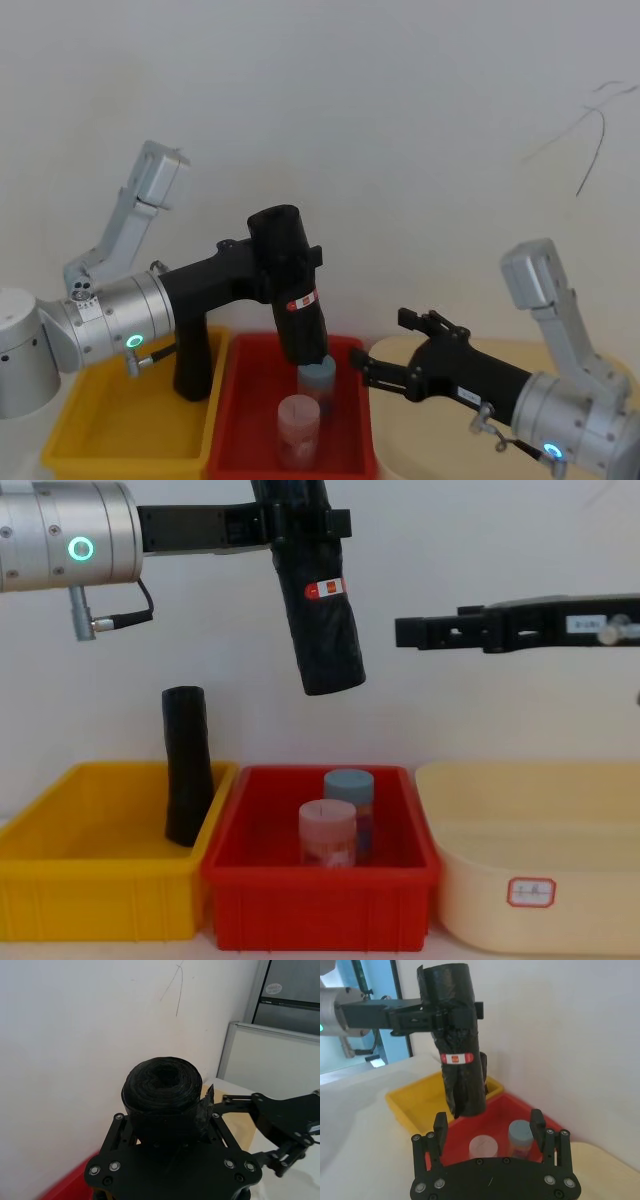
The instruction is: Pick up the garbage bag with the one hand and transfer it to the other hand.
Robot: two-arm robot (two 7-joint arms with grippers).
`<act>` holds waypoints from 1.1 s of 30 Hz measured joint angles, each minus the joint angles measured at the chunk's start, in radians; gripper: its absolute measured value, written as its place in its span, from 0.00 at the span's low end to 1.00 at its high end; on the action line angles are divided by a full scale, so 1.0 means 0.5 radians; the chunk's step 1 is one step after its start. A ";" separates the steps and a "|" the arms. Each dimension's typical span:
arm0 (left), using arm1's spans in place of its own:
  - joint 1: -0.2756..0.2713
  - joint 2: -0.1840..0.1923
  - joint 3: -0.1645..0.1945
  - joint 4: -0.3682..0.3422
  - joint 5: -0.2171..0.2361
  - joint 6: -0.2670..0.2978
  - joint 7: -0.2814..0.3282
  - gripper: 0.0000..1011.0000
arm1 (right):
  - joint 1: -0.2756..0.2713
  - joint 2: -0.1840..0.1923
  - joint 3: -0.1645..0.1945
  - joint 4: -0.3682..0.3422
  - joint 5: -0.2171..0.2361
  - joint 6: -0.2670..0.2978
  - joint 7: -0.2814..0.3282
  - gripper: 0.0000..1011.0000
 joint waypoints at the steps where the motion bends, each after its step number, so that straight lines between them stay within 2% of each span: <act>1: 0.000 0.000 0.000 0.000 0.000 0.000 0.000 0.43 | 0.013 -0.008 -0.006 0.013 -0.002 0.000 -0.002 0.99; 12: 0.000 0.000 0.000 0.000 0.000 0.000 0.000 0.43 | 0.168 -0.104 -0.095 0.171 -0.009 0.018 -0.006 0.99; 33: 0.000 0.000 0.000 0.000 0.000 0.000 0.000 0.43 | 0.336 -0.174 -0.232 0.269 0.050 0.106 0.117 0.99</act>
